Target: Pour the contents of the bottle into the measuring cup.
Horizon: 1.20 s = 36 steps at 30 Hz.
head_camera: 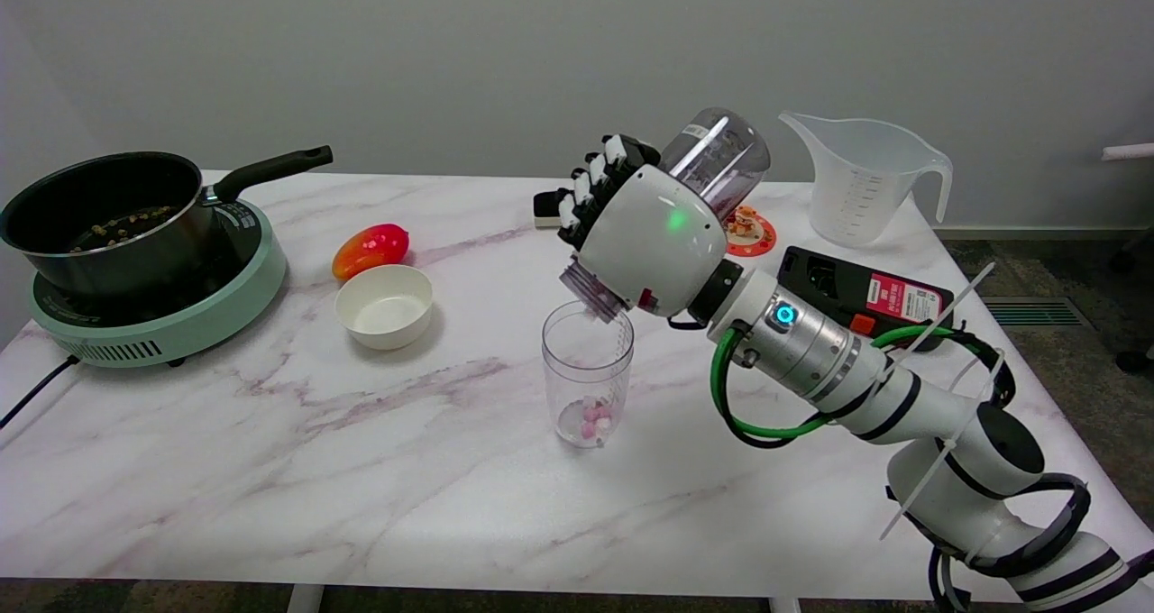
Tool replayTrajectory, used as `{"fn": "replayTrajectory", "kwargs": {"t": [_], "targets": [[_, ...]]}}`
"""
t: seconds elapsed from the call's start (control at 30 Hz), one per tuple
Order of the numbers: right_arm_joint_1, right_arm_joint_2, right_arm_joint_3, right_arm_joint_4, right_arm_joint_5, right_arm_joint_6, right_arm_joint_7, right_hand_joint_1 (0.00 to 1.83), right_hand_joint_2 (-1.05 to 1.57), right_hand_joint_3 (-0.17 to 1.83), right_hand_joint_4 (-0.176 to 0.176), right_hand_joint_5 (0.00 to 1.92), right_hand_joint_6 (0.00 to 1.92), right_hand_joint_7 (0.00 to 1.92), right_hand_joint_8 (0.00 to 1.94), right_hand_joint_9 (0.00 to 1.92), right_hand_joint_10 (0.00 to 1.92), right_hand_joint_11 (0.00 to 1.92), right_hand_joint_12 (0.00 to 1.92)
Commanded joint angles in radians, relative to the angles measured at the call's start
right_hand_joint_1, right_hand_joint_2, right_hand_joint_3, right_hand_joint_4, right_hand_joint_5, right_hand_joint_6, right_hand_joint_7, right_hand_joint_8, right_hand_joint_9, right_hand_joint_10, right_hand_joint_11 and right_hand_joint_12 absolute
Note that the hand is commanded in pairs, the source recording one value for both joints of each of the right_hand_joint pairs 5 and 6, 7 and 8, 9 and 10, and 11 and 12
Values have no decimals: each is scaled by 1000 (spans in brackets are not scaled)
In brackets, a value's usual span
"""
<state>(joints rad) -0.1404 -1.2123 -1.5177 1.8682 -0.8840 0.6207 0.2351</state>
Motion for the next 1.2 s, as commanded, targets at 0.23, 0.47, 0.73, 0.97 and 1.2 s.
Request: {"fn": "replayTrajectory", "kwargs": {"t": [0.23,0.47,0.73,0.97,1.2], "targets": [[-27,-13,1,6,-9,24,-27,1359,970,499,0,1366,1366,1430,1430,1257,1257,1114,1114],[-12,-8,14,6,-9,36,-24,1357,985,486,0,1394,1394,1435,1435,1260,1260,1123,1123],[6,1,22,6,-23,44,-16,1353,1000,475,0,1401,1401,1441,1441,1263,1263,1130,1130],[6,2,35,6,-25,47,-16,1352,1005,474,0,1404,1404,1443,1443,1264,1264,1133,1133],[8,2,50,6,-45,51,-9,1344,1026,462,0,1414,1414,1450,1450,1267,1267,1136,1136]]}}
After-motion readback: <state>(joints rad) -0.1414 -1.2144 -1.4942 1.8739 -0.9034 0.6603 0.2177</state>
